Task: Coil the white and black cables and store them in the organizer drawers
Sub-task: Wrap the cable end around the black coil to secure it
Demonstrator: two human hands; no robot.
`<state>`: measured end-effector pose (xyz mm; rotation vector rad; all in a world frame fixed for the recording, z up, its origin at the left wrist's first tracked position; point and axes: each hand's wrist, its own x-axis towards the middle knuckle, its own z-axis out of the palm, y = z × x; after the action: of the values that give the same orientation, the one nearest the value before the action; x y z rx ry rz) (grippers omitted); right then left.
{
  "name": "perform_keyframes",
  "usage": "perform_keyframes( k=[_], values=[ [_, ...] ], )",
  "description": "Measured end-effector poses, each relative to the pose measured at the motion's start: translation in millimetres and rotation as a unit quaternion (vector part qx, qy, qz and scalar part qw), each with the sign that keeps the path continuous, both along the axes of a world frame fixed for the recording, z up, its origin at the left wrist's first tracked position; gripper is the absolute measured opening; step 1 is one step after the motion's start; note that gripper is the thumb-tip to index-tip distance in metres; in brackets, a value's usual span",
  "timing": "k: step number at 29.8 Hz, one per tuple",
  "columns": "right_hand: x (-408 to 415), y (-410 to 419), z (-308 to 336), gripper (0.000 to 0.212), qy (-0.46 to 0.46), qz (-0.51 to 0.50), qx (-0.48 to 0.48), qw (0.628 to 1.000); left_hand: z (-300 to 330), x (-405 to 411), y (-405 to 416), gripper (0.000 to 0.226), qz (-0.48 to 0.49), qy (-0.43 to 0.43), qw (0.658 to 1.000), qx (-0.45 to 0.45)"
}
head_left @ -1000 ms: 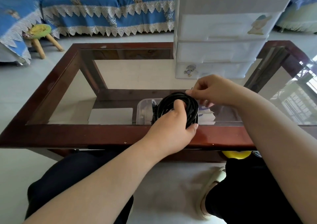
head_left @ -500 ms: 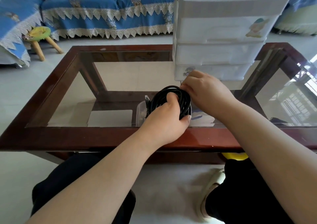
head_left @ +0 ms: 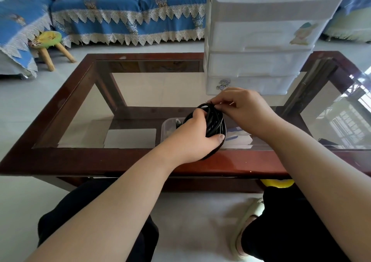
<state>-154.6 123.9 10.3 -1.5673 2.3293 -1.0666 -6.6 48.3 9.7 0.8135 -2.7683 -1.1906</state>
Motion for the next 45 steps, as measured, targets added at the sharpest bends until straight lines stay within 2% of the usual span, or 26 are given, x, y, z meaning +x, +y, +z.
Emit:
perform_keyframes(
  k=[4,8,13,18,24,28,32,35,39,42,45],
  values=[
    [-3.2,0.8,-0.1,0.017,-0.025,0.015,0.008,1.000,-0.5,1.0,-1.7,0.056,0.005,-0.002,0.999,0.036],
    [-2.7,0.2,-2.8,0.015,-0.013,0.015,-0.003,1.000,-1.6,-0.9,-2.1,0.045,0.019,0.007,0.999,0.043],
    [-0.9,0.8,0.6,0.013,-0.015,0.011,0.005,1.000,-1.2,-3.6,-2.2,0.069,0.055,0.042,0.998,0.011],
    [4.0,12.4,21.9,0.010,-0.149,0.040,-0.002,0.988,4.4,0.1,-16.1,0.040,0.025,0.103,0.988,0.109],
    [7.4,23.0,33.2,0.007,-0.307,0.093,-0.023,0.947,13.4,7.0,-25.4,0.025,-0.068,0.150,0.961,0.222],
    [3.7,21.2,28.8,0.010,-0.294,0.115,-0.034,0.948,14.9,10.2,-32.0,0.022,-0.099,0.156,0.949,0.255],
    [7.1,18.0,25.3,0.007,-0.286,0.130,-0.103,0.944,14.9,13.6,-37.2,0.025,-0.124,0.162,0.919,0.338],
    [9.6,17.8,26.1,0.004,-0.335,0.160,-0.134,0.919,14.8,16.8,-39.1,0.021,-0.138,0.175,0.885,0.409],
    [4.7,18.2,26.5,0.005,-0.411,0.206,-0.120,0.880,14.3,20.3,-42.3,0.026,-0.158,0.181,0.852,0.466],
    [5.1,18.0,26.3,0.009,-0.386,0.189,-0.128,0.894,13.5,20.6,-44.6,0.040,-0.163,0.176,0.839,0.489],
    [9.6,17.7,26.7,0.008,-0.318,0.157,-0.134,0.925,12.9,20.9,-46.2,0.042,-0.166,0.167,0.839,0.490]
  ],
)
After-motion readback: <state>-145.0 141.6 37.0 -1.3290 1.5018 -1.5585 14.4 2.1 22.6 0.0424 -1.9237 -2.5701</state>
